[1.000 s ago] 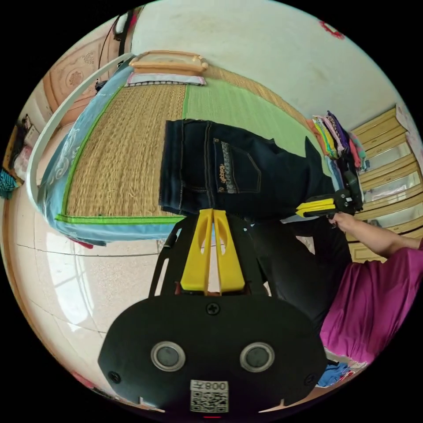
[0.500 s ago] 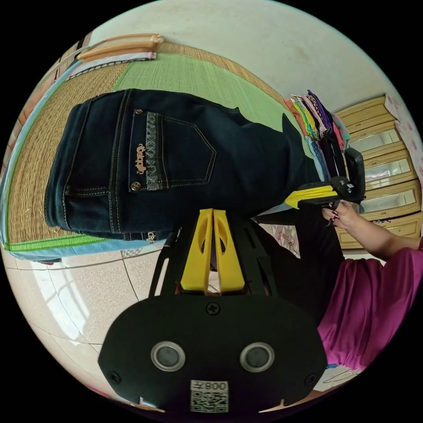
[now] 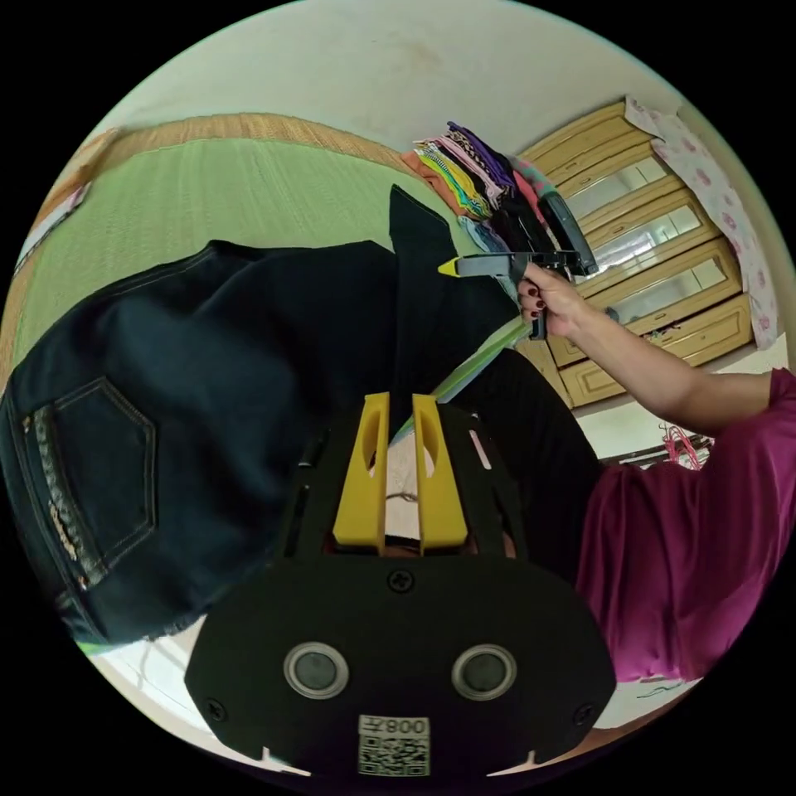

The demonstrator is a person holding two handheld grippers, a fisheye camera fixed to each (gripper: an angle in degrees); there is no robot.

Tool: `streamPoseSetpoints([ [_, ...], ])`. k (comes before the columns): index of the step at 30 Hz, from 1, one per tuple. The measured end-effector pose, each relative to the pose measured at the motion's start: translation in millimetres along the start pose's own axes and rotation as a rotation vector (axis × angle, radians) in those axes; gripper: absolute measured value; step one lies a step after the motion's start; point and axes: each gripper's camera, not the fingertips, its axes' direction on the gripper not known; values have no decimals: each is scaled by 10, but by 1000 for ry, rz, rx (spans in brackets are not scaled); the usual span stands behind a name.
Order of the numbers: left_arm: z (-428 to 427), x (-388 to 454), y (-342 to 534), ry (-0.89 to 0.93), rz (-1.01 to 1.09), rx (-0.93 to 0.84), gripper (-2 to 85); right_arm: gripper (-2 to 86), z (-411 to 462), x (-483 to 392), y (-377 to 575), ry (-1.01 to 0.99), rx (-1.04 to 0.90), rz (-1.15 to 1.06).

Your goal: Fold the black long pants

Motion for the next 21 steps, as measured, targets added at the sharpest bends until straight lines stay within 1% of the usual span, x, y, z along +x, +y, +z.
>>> streamPoseSetpoints([
  [9,1200,401,-993,-11,-28,-113,72,64,-58,640,-851,159,-21,37],
  [16,1832,727,-1358,40,-28,-145,73,70,98,1078,-1406,240,-88,66],
  [21,2302,1029,-1579,62,-36,-155,69,67,266,1274,-1521,298,-155,77],
])
